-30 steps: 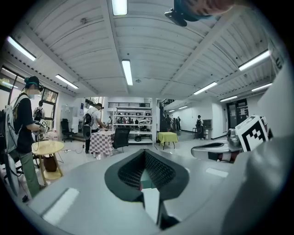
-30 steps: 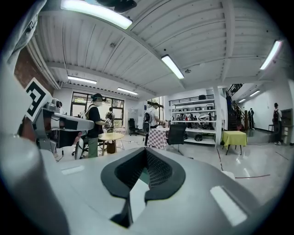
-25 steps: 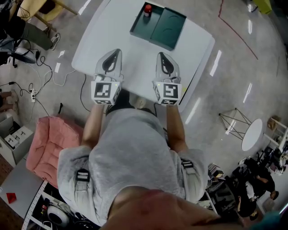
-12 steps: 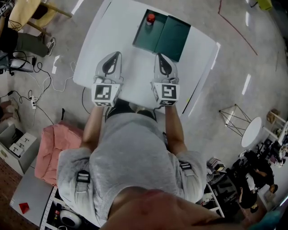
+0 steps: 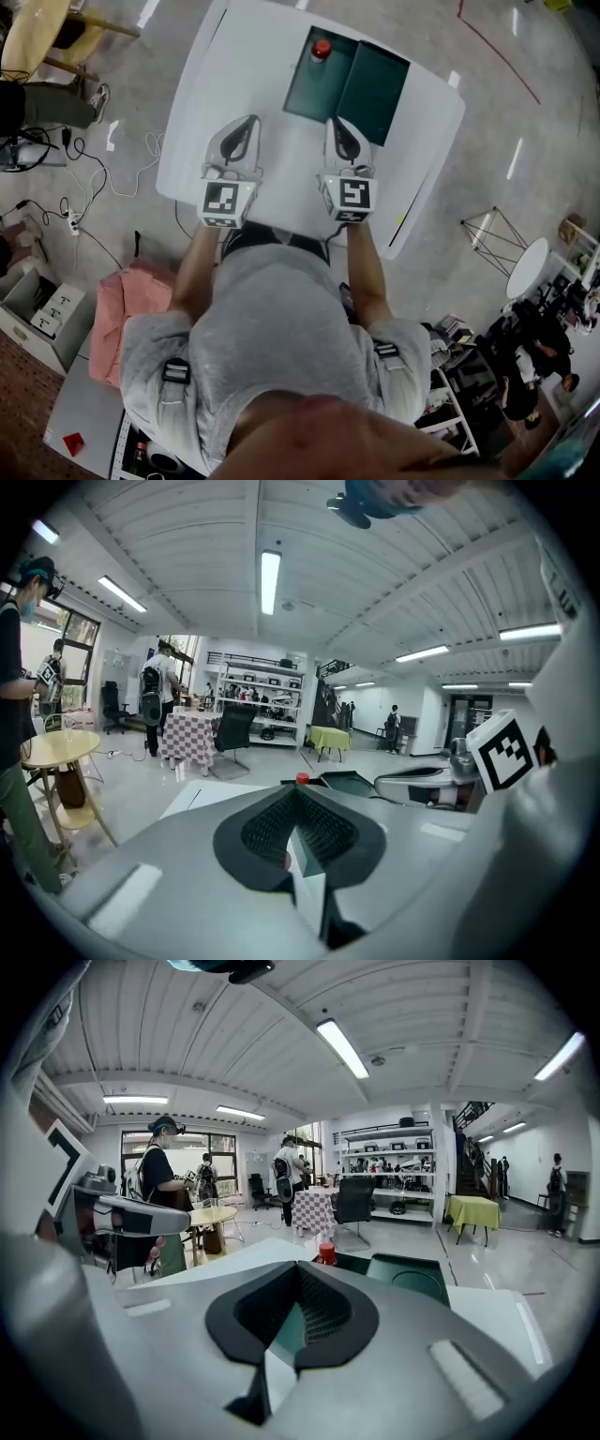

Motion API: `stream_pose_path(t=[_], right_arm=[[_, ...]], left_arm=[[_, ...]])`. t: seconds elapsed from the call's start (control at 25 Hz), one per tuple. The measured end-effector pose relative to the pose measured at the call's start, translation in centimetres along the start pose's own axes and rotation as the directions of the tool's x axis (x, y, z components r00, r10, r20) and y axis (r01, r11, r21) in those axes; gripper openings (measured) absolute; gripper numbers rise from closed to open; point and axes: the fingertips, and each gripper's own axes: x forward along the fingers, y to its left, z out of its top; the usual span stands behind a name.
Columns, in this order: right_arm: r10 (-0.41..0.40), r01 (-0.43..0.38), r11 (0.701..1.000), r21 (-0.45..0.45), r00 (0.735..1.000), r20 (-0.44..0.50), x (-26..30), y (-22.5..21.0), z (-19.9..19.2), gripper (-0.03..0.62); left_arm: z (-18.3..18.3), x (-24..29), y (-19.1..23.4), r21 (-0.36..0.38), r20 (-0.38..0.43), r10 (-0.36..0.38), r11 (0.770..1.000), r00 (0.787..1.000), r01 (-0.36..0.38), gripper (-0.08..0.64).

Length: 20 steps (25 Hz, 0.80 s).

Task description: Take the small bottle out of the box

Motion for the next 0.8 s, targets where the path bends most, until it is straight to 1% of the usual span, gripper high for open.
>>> stream_pose_path(t=[0.2, 0.36, 0.52, 0.68, 0.72, 0.76, 0.8], right_arm=[[-0.005, 0.005, 1.000, 0.001, 0.999, -0.033, 2.3, -0.1, -0.9, 0.003], [-0.013, 0.013, 1.000, -0.001, 0.999, -0.039, 3.8, -0.7, -1.0, 0.003], [-0.024, 0.024, 1.000, -0.007, 0.999, -0.031, 5.2, -1.5, -0.3, 0.003], [-0.047, 0.047, 0.999, -0.005, 0.999, -0.002, 6.8, -2.3, 0.8, 0.005], [-0.049, 0.049, 0.999, -0.003, 0.999, 0.006, 7.2, -2.3, 1.1, 0.015], [-0.046, 0.046, 0.999, -0.001, 0.999, 0.012, 7.6, -2.4, 1.3, 0.059], [-0.043, 0.043, 0.999, 0.000, 0.999, 0.016, 8.1, -2.4, 1.5, 0.086]], left_arm=[[-1.0, 1.9, 1.8, -0.022, -0.022, -0.010, 1.000, 1.000, 0.010, 0.011], [-1.9, 3.2, 2.9, -0.030, -0.044, -0.006, 1.000, 0.999, 0.005, 0.011], [-2.4, 4.3, 3.2, -0.030, -0.061, -0.016, 0.999, 0.998, 0.014, 0.011], [-2.5, 5.2, 3.4, -0.038, -0.064, -0.024, 0.999, 0.998, 0.022, 0.011], [-2.6, 5.2, 3.6, -0.039, -0.066, -0.022, 0.999, 0.998, 0.019, 0.011], [-2.7, 5.3, 3.8, -0.041, -0.067, -0.019, 0.999, 0.998, 0.016, 0.011], [-2.8, 5.3, 3.9, -0.042, -0.067, -0.016, 0.999, 0.998, 0.013, 0.011]])
